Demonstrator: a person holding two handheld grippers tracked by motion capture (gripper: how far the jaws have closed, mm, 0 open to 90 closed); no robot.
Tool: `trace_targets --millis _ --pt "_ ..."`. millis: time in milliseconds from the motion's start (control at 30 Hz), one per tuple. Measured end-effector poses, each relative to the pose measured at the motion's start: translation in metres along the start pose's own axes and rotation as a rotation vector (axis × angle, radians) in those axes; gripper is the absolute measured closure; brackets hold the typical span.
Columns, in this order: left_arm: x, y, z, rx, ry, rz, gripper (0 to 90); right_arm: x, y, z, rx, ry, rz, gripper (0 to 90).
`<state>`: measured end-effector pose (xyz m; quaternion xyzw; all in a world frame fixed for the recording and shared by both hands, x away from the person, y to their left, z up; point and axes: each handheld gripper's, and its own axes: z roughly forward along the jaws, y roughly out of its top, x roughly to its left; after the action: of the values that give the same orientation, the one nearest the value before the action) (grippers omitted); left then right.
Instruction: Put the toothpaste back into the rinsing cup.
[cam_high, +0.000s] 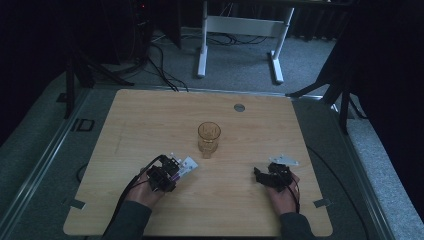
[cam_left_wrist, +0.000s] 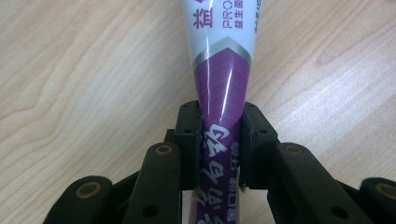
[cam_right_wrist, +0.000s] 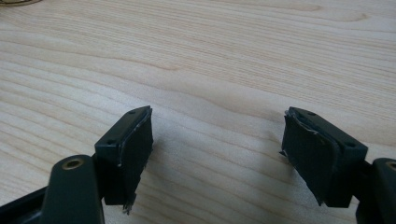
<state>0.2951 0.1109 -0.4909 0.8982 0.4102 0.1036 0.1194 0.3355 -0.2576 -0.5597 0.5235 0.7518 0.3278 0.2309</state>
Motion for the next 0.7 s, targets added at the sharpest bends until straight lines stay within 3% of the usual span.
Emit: trace_targets --millis 400,700 --pt "0.0060 -0.0041 -0.0026 -0.024 0.007 -0.024 72.2 0.0000 0.0000 0.0000 0.000 0.000 0.000 24.6" --pt "0.0058 -0.0004 -0.0098 -0.094 0.001 -0.048 72.2 0.0000 0.0000 0.0000 0.000 0.000 0.000 24.6"
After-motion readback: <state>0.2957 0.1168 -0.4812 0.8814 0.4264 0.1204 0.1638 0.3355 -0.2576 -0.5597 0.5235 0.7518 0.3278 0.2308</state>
